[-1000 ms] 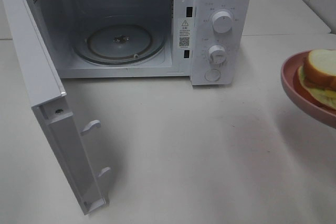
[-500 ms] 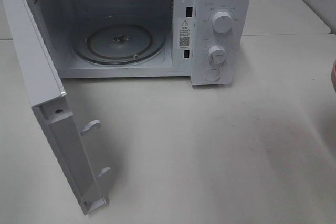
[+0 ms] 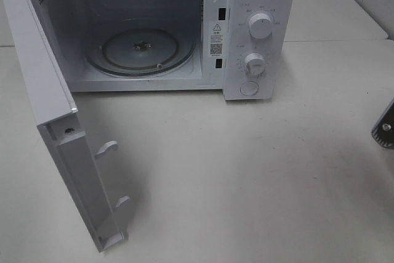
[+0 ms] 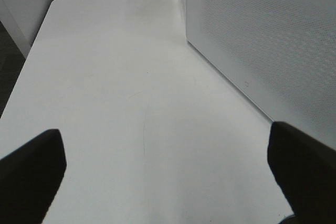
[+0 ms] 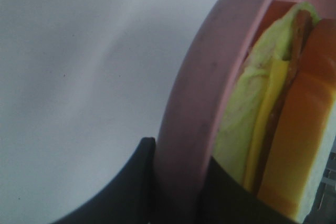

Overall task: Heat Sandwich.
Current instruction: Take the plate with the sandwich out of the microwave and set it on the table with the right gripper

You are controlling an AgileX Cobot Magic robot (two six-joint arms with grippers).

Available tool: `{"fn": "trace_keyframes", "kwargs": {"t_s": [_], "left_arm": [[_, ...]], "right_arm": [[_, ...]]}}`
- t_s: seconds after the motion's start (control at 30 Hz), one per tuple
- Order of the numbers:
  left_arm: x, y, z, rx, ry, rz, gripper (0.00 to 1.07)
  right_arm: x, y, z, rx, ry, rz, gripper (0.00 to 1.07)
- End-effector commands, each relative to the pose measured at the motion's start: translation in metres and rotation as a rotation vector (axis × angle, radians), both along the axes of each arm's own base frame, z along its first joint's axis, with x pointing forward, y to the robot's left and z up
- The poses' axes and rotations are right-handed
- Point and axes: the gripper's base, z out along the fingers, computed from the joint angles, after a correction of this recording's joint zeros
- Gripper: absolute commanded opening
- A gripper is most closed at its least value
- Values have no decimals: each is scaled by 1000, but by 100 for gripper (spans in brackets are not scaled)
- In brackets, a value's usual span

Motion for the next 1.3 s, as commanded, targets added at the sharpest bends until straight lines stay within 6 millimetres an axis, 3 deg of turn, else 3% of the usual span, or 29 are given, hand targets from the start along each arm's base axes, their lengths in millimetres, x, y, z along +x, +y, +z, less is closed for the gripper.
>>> {"fn": "trace_keyframes", "kwargs": {"t_s": [0.03, 0.47, 0.9, 1.3], "left_arm": [[-2, 0, 0, 1, -27, 3, 103], [-2, 0, 0, 1, -27, 3, 103], [-2, 0, 0, 1, -27, 3, 103], [-2, 0, 0, 1, -27, 3, 103]], "right_arm": [[8, 3, 4, -37, -41, -42, 3], [51, 34, -12, -80, -94, -362, 5], [76, 57, -46, -120, -30, -432, 6], [82, 63, -75, -118, -17, -442, 7]]}}
